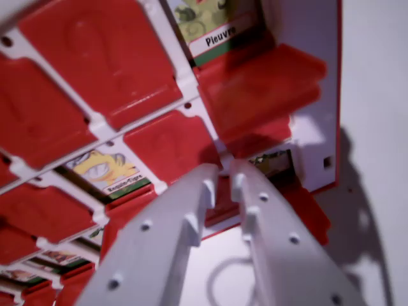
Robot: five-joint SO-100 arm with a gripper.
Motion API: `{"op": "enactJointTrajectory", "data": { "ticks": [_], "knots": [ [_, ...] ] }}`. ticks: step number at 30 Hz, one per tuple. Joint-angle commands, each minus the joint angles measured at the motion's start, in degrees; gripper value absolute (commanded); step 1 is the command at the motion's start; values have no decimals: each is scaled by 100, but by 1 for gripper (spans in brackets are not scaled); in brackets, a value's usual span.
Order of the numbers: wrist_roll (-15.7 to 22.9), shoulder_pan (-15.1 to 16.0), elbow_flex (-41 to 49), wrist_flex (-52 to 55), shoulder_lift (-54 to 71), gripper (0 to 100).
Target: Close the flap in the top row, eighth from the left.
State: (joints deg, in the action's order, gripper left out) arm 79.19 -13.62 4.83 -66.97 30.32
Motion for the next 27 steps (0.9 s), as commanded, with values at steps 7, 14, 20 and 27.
{"op": "enactJointTrajectory", "data": {
  "ticks": [7,14,20,27],
  "knots": [
    [44,-88,-431,721,149,2],
    [97,-141,-334,993,97,2],
    [79,-176,-264,1204,123,2],
    [105,-211,35,1617,220,2]
  ]
}}
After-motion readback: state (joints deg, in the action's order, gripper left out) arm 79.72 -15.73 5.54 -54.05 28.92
